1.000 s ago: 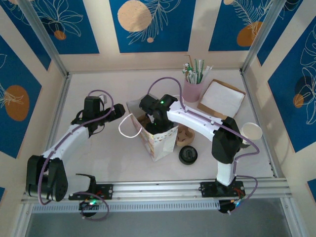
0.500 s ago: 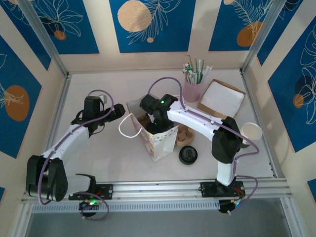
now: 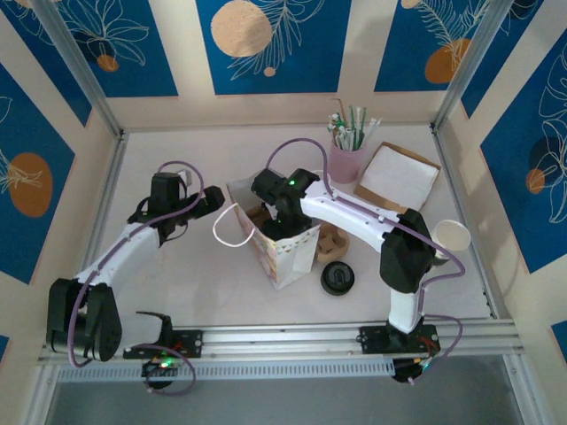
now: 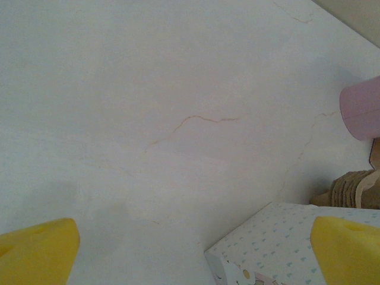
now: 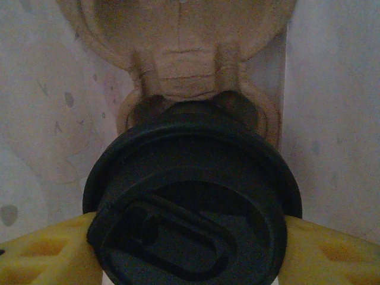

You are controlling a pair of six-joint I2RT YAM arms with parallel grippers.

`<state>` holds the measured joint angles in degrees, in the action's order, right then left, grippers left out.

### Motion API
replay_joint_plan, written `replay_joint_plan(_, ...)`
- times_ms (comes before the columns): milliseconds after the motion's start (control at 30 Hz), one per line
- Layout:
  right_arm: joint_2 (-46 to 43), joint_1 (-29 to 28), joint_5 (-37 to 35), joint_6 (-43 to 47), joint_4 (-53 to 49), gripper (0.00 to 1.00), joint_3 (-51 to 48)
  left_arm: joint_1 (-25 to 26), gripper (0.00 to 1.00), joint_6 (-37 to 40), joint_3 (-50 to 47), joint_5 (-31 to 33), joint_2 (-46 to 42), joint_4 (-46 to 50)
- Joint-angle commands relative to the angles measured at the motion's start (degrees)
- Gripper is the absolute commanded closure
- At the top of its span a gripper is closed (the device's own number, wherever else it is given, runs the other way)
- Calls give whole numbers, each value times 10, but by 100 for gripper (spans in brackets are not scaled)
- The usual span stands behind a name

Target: Pack the takeout coffee

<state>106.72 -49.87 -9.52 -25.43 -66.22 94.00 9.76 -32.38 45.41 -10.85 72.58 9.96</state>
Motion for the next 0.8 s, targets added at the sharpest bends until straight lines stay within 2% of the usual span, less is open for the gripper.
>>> replay_joint_plan(0,60,3,6,9,1,46,-44,-5,0,14,8,0,4,2)
replay_joint_plan(767,85,3,4,7,10,46,-57,-5,0,10,0,0,9,-7)
